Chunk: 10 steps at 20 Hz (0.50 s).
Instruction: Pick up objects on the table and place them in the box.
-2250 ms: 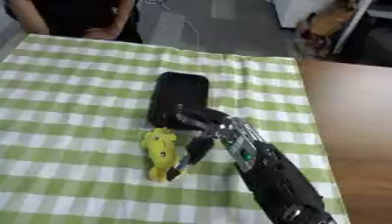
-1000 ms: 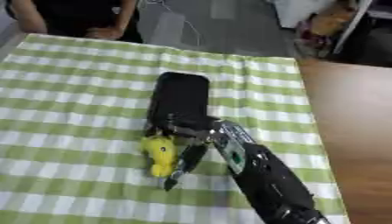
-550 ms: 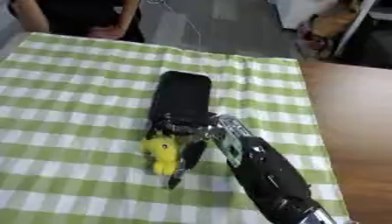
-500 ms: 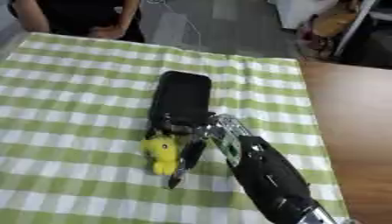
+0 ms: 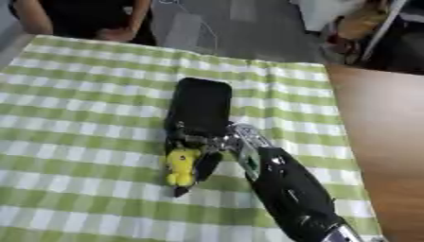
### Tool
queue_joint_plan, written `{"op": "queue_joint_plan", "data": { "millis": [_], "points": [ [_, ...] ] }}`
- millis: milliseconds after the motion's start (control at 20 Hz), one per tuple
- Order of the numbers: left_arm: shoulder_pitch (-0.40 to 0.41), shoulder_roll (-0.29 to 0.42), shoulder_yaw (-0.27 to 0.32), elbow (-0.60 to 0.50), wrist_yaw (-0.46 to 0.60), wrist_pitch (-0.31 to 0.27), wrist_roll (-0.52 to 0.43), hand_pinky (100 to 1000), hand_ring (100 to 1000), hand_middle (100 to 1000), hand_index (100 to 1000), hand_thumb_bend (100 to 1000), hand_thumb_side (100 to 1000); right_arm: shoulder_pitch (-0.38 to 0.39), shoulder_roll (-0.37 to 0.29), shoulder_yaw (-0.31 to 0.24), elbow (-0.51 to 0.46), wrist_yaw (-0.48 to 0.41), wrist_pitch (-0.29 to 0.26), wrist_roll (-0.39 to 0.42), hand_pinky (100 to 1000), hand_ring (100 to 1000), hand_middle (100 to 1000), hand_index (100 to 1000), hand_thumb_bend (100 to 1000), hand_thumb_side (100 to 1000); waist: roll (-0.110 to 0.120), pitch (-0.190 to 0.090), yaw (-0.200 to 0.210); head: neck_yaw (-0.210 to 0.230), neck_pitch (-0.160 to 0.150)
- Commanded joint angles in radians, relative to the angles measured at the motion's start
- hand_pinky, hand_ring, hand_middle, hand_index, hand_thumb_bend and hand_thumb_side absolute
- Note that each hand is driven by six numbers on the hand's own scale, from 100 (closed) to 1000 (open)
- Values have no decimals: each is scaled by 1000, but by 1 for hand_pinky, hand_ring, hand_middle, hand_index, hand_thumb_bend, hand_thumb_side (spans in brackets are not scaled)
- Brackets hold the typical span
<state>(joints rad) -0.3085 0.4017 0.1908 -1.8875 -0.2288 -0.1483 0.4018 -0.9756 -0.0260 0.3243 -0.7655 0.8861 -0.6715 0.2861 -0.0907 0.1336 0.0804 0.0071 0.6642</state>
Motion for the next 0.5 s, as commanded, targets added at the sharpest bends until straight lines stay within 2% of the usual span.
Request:
{"op": "queue_joint_plan", "data": {
  "millis": [50,200,250,300,500],
  "points": [
    [-11,20,0,-19,3,-2,-3,523,626,771,868,297,835,-17,-14,2,-26,18,-2,-59,100,168,337,462,395,560,6,-15,0,-1,-11],
    [-11,20,0,-19,3,-2,-3,523,626,772,868,297,836,-15,-12,5,-19,29,-5,-83,100,129,282,438,330,561,6,-15,1,0,-10],
    [-11,20,0,-19,3,-2,-3,523,626,772,868,298,835,-14,-12,5,-16,31,-6,-86,100,127,264,436,267,565,6,-15,1,0,-10],
    [-10,20,0,-19,3,-1,-3,523,626,772,869,298,835,-14,-11,4,-14,33,-6,-87,100,126,260,435,243,570,6,-15,0,0,-10],
    [-10,20,0,-19,3,-2,-3,523,626,772,869,297,835,-15,-11,2,-9,34,-6,-86,100,127,256,431,224,579,6,-16,0,0,-11]
  ]
}}
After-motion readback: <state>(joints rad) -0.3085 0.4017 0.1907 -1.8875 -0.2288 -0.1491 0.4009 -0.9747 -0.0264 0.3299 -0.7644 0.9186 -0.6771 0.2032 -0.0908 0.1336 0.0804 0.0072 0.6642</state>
